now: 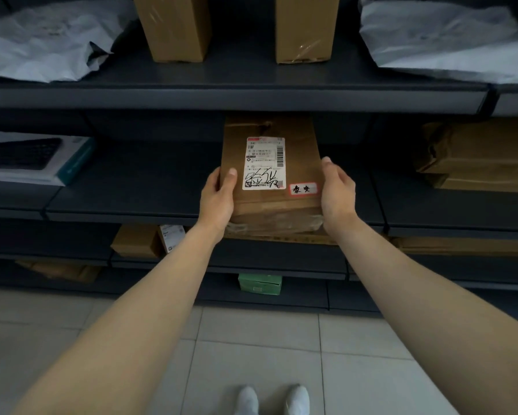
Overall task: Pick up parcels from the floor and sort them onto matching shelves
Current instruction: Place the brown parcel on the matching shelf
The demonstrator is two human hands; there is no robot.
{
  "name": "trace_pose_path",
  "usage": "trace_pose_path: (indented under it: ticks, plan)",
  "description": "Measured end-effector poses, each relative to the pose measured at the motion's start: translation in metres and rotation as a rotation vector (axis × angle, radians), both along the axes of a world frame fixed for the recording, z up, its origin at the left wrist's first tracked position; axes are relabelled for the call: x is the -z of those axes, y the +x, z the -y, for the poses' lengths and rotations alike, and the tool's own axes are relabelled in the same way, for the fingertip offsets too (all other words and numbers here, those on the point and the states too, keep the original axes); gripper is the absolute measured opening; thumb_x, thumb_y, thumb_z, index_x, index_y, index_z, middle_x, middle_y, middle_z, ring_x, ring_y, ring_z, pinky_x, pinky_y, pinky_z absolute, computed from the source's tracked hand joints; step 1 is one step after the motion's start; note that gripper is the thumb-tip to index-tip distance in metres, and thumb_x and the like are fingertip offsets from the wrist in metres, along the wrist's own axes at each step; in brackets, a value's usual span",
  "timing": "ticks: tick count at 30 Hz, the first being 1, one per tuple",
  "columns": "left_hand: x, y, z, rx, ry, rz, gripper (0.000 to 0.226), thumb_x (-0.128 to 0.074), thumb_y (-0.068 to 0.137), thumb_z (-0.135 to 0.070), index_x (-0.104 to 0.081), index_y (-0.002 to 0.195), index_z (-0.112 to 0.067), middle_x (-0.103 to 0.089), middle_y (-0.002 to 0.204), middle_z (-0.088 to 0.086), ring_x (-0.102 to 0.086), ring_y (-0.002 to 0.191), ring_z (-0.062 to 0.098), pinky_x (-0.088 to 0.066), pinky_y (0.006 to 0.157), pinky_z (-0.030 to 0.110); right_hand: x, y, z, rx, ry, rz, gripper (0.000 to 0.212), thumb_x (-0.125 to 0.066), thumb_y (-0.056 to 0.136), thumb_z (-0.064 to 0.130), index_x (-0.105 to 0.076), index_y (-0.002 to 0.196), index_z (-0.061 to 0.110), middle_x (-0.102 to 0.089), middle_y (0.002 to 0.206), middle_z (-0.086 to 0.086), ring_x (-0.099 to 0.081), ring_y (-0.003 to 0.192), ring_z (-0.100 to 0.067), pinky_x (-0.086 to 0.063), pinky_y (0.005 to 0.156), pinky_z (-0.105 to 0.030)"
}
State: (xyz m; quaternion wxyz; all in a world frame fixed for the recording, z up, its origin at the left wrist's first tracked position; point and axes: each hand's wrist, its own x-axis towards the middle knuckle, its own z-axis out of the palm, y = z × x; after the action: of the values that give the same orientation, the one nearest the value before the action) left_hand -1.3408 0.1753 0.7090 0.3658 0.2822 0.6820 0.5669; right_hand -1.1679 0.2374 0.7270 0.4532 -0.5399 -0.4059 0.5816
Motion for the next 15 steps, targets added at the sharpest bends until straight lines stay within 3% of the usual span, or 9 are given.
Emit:
trace_pose_path:
  ticks: [6,11,15]
  plan:
    - [0.015,-0.016,-0.032,0.036,0.010,-0.020,0.049,-0.047,0.100,-0.036,-0.037,0.145,-0.019,-0.058,0.116,-0.003,-0.057,0.088,-0.001,-0.045,0.067,0.013,0.017,-0.012,-0.030,-0.060,-0.068,0.058,0.046,-0.047,0.097,0.052,-0.058,0.132,0.024,-0.072,0.109,-0.003,-0.069,0.101,-0.021,-0.052,0.098,-0.045]
    - [0.035,-0.028,-0.052,0.053,-0.019,0.001,0.052,-0.048,0.099,-0.038,-0.035,0.146,-0.020,-0.057,0.121,0.000,-0.058,0.100,0.011,-0.047,0.071,0.018,0.031,-0.022,-0.047,-0.050,-0.094,0.062,0.046,-0.047,0.096,0.053,-0.061,0.126,0.023,-0.072,0.107,-0.004,-0.068,0.102,-0.023,-0.050,0.100,-0.049]
    - [0.046,-0.031,-0.063,0.071,-0.048,0.024,0.050,-0.048,0.100,-0.037,-0.036,0.145,-0.019,-0.058,0.114,-0.002,-0.059,0.093,0.005,-0.047,0.069,0.016,0.044,-0.026,-0.056,-0.025,-0.117,0.063,0.046,-0.048,0.096,0.051,-0.061,0.128,0.021,-0.071,0.111,-0.005,-0.067,0.104,-0.023,-0.050,0.101,-0.048]
